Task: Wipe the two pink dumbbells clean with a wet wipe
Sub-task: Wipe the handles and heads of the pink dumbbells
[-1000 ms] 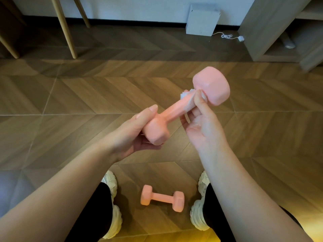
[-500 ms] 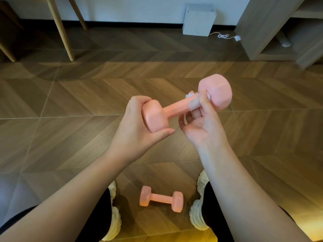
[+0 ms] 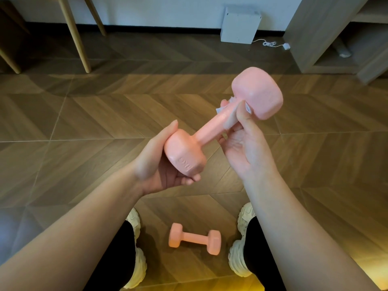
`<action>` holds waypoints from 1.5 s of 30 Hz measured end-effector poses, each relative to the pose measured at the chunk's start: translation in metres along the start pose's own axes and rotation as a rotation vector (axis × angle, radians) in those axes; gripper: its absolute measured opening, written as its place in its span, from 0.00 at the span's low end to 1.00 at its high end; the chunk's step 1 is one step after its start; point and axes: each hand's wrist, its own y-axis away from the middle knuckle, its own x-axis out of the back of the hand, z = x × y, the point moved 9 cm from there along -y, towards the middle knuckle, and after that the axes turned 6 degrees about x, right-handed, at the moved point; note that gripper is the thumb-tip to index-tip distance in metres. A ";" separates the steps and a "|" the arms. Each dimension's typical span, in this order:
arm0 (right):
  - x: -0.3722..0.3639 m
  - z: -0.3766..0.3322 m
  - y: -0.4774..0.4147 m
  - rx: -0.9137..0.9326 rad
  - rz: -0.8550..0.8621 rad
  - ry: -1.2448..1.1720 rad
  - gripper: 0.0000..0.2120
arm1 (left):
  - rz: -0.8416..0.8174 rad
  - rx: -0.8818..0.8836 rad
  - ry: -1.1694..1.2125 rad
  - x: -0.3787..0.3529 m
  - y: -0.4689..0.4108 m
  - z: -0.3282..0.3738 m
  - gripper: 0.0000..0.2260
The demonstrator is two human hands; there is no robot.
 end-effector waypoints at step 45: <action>0.049 0.029 0.008 -0.282 0.449 0.080 0.12 | 0.483 -0.974 -1.303 -0.020 0.035 0.050 0.35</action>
